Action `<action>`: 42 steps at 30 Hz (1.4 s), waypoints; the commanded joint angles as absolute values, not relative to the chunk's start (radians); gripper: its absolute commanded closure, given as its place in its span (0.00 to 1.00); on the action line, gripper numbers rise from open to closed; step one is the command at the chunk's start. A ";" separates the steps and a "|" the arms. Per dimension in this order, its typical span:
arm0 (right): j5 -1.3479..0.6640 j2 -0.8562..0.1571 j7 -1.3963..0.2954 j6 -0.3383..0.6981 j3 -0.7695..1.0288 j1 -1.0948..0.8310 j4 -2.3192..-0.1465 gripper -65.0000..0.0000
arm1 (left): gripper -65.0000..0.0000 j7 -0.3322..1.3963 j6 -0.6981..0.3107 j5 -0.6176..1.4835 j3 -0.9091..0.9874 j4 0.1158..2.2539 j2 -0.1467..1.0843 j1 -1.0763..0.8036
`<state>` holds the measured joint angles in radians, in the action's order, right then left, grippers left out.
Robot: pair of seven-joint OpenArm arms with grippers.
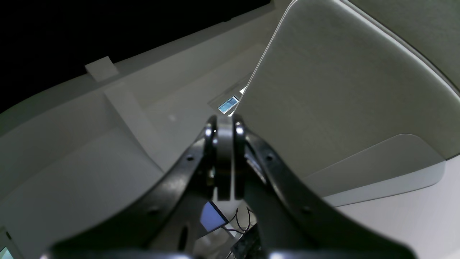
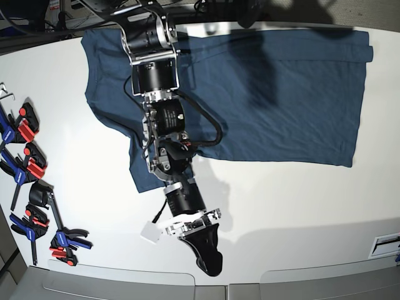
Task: Fold the T-shirt properly
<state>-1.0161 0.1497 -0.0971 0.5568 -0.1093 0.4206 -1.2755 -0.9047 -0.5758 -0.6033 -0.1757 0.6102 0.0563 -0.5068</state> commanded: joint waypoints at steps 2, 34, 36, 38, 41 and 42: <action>-1.026 0.157 -0.083 0.588 -0.110 0.455 -1.293 1.00 | 1.00 -1.021 -0.614 -0.595 -0.185 0.621 0.034 -0.515; -1.130 0.157 -0.089 0.633 -0.157 0.513 -1.293 1.00 | 1.00 -1.021 -0.614 -0.595 -0.185 0.621 0.034 -0.515; -1.130 0.157 -0.090 0.633 -0.157 0.532 -1.293 1.00 | 1.00 -1.021 -0.614 -0.595 -0.185 0.621 0.034 -0.515; -1.130 0.157 -0.090 0.633 -0.157 0.552 -1.293 1.00 | 1.00 -1.021 -0.614 -0.595 -0.185 0.621 0.034 -0.515; -1.130 0.157 -0.090 0.633 -0.157 0.578 -1.293 1.00 | 1.00 -1.021 -0.614 -0.595 -0.185 0.621 0.034 -0.515; -1.130 0.157 -0.090 0.633 -0.157 0.584 -1.293 1.00 | 1.00 -1.021 -0.613 -0.595 -0.185 0.621 0.034 -0.515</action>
